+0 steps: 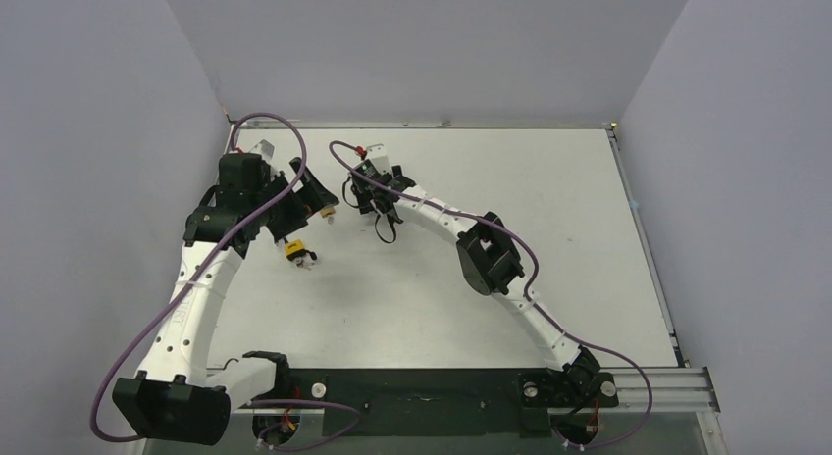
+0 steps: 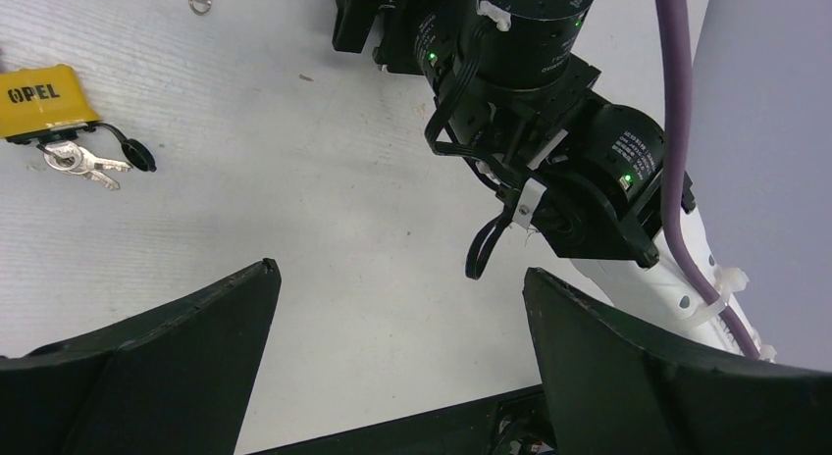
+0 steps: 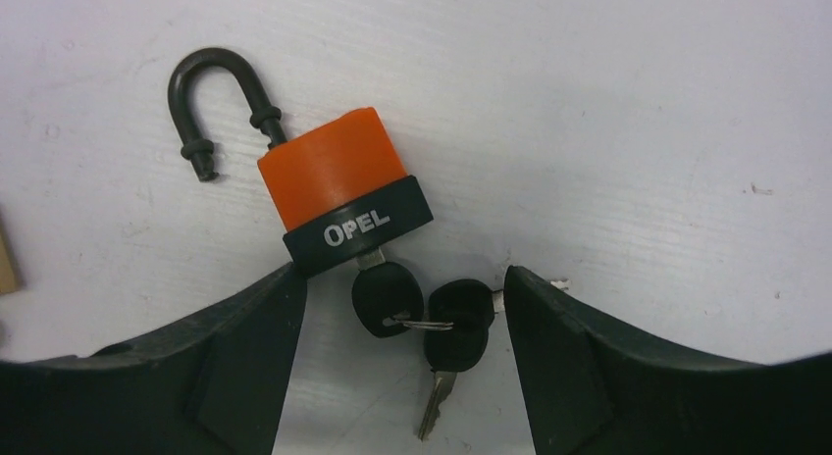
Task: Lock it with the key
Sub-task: Pick up the lock from the center of the board.
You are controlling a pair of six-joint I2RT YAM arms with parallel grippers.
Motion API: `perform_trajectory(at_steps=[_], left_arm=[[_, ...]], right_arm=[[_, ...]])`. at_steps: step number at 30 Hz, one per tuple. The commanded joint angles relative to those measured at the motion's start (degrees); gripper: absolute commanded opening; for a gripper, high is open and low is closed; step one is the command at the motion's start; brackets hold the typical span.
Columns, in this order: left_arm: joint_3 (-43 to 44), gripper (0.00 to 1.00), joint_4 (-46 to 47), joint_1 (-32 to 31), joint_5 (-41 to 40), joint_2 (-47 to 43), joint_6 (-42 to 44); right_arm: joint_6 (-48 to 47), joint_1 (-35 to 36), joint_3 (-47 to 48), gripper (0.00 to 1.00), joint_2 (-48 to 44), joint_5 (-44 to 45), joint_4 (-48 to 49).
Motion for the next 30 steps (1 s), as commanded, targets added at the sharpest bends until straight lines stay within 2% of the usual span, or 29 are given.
perform_trajectory(at_steps=[1,6,13,14,17,21,29,30], left_arm=[[-0.73,0.95,3.45,0.69,1.52,-1.58,-0.99],[-1.33,0.94,4.0,0.78,2.21,-1.51,-1.61],[-3.28,0.93,5.29,0.81,2.82,-1.5,-2.73],[-3.47,0.93,5.63,0.78,2.84,-1.42,-2.86],[-4.95,0.92,6.49,0.83,3.18,-1.37,-3.59],[-7.09,0.92,8.63,0.76,3.74,-1.36,-4.68],[-13.84,0.91,14.58,0.63,5.05,-0.78,-7.63],[-14.78,0.91,14.99,0.6,5.23,-0.77,-7.82]], right_arm=[[-2.74,0.45,-2.4,0.66,-3.17,0.62,1.3],[-4.01,0.8,-7.19,0.54,-5.7,-1.64,4.35],[-4.22,0.69,-15.91,0.2,-11.16,-2.41,8.12],[-4.17,0.66,-18.17,0.13,-12.65,-2.82,9.12],[-4.19,0.44,-23.16,0.01,-15.84,-3.52,11.32],[-3.12,0.17,-31.88,0.0,-21.49,-5.8,14.37],[1.41,0.88,-57.87,0.0,-36.52,-11.49,23.18],[1.63,1.28,-59.68,0.03,-39.0,-11.74,23.79]])
